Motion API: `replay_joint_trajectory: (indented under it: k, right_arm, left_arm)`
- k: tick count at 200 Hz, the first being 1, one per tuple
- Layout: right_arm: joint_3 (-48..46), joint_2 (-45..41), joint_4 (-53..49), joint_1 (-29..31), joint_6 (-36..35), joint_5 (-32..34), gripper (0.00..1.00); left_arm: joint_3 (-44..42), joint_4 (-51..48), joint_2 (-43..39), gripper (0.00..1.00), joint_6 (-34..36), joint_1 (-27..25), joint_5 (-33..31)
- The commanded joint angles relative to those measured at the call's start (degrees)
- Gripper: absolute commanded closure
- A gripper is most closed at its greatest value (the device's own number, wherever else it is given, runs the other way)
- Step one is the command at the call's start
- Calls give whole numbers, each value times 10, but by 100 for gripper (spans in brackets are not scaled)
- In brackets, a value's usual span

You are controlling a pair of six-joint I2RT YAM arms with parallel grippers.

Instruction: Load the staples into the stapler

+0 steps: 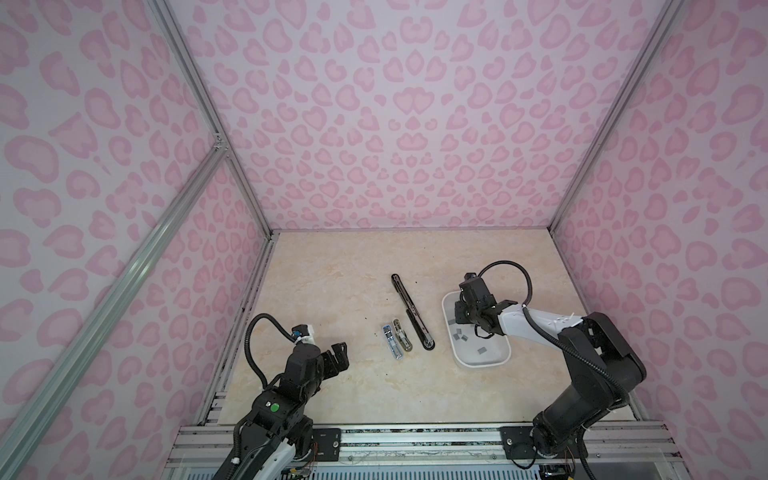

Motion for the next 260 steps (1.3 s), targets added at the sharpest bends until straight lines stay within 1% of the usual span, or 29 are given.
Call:
replay_joint_trajectory:
  k: [1, 13, 49, 64, 81, 108, 159, 203, 260]
  right_arm:
    - [1, 14, 10, 5, -16, -5, 63]
    - [-1, 19, 18, 9, -19, 7, 60]
    - [9, 39, 28, 17, -27, 28, 58]
    - [17, 50, 25, 23, -29, 47, 60]
    - [29, 64, 18, 30, -32, 68, 65]
    - [34, 76, 19, 32, -30, 84, 68]
    - [33, 92, 29, 32, -22, 82, 69]
    - [15, 85, 44, 33, -11, 70, 75]
    - [-3, 70, 52, 38, 3, 74, 74]
  left_arm:
    - [9, 16, 8, 2, 1, -1, -7]
    - [9, 16, 8, 2, 1, -1, -7]
    - [8, 17, 6, 2, 1, -2, -6]
    - [8, 16, 5, 2, 1, -2, -7]
    - [9, 16, 5, 2, 2, -3, -7]
    - [9, 17, 9, 2, 1, -2, -10]
    - [11, 19, 18, 2, 2, -3, -9]
    - [12, 21, 20, 2, 3, -3, -9]
    - [9, 20, 14, 2, 3, -3, -8]
